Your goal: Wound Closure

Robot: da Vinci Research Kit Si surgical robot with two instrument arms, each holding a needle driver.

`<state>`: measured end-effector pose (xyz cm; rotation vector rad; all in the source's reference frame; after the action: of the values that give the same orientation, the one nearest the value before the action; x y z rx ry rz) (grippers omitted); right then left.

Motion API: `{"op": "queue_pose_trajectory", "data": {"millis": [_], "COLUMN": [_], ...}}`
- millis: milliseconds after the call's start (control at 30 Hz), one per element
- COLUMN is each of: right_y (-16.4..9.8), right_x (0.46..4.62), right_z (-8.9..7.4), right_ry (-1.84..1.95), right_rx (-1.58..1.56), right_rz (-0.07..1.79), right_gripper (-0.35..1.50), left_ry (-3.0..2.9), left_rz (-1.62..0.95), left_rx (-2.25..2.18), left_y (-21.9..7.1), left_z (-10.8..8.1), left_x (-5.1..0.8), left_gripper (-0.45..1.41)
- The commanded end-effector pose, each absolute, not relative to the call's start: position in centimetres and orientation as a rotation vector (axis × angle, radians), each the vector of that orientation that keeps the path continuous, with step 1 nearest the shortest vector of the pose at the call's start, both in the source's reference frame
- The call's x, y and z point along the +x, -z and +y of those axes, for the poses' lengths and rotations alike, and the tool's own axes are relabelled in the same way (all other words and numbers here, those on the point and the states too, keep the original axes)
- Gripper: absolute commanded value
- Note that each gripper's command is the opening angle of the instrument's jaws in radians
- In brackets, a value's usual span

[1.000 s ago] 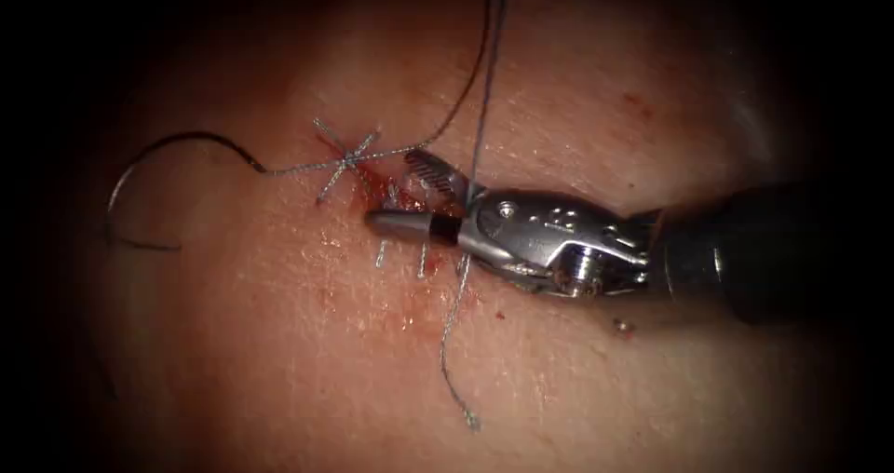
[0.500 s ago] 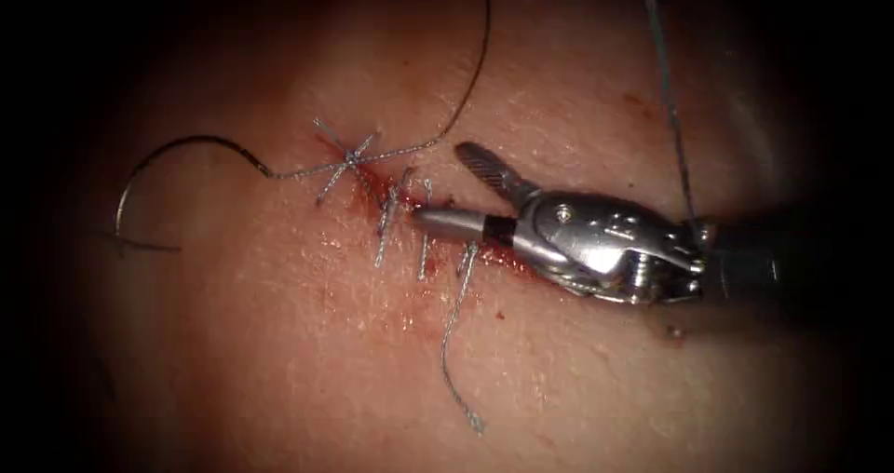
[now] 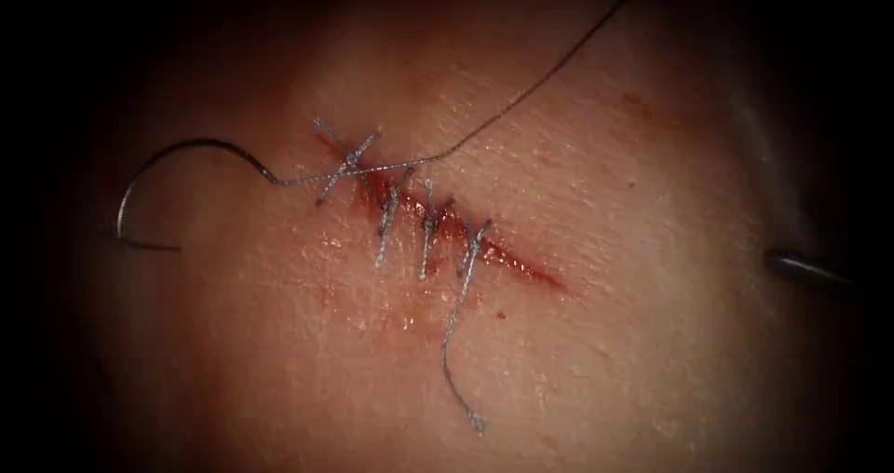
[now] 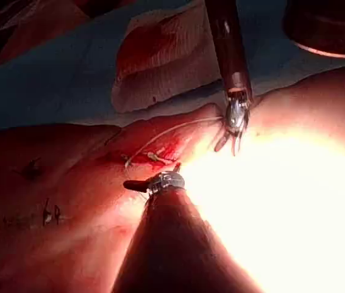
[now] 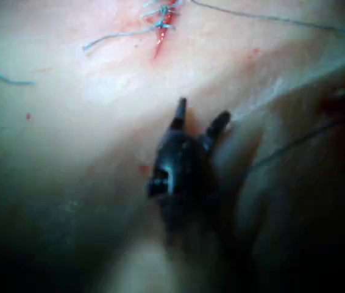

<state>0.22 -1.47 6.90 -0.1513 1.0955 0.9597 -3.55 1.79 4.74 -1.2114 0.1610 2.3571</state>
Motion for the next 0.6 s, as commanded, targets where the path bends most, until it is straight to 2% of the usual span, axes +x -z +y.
{"op": "queue_pose_trajectory", "data": {"millis": [33, 133, 233, 367, 467, 533, 600], "right_y": [-7.0, -7.0, -7.0, -6.9, -6.8, -6.7, -6.6], "right_x": [0.09, 0.11, 0.40, 0.98, 1.37, 1.55, 1.71], "right_z": [-1.5, -1.5, -1.7, -2.0, -2.0, -2.0, -2.0], "right_ry": [-0.979, -0.997, -0.934, -0.848, -0.788, -0.767, -0.741], "right_rx": [-0.166, -0.195, -0.101, 0.024, 0.074, 0.071, 0.065], "right_rz": [1.075, 1.044, 1.060, 1.125, 1.168, 1.174, 1.187], "right_gripper": [1.37, 1.45, 1.45, 1.33, 1.26, 1.26, 1.26], "left_ry": [-2.339, -2.319, -2.309, -2.304, -2.263, -2.214, -2.174], "left_rz": [0.141, 0.091, 0.070, 0.051, 0.071, 0.064, -0.010], "left_rx": [-1.218, -1.245, -1.296, -1.406, -1.546, -1.622, -1.669], "left_y": [-4.8, -4.8, -4.7, -4.8, -4.9, -4.9, -5.0], "left_z": [1.8, 1.7, 1.4, 1.0, 0.7, 0.5, 0.2], "left_x": [-3.53, -3.32, -3.16, -3.03, -2.97, -2.95, -2.94], "left_gripper": [1.13, 1.13, 1.09, 0.84, 0.52, 0.41, 0.37]}}
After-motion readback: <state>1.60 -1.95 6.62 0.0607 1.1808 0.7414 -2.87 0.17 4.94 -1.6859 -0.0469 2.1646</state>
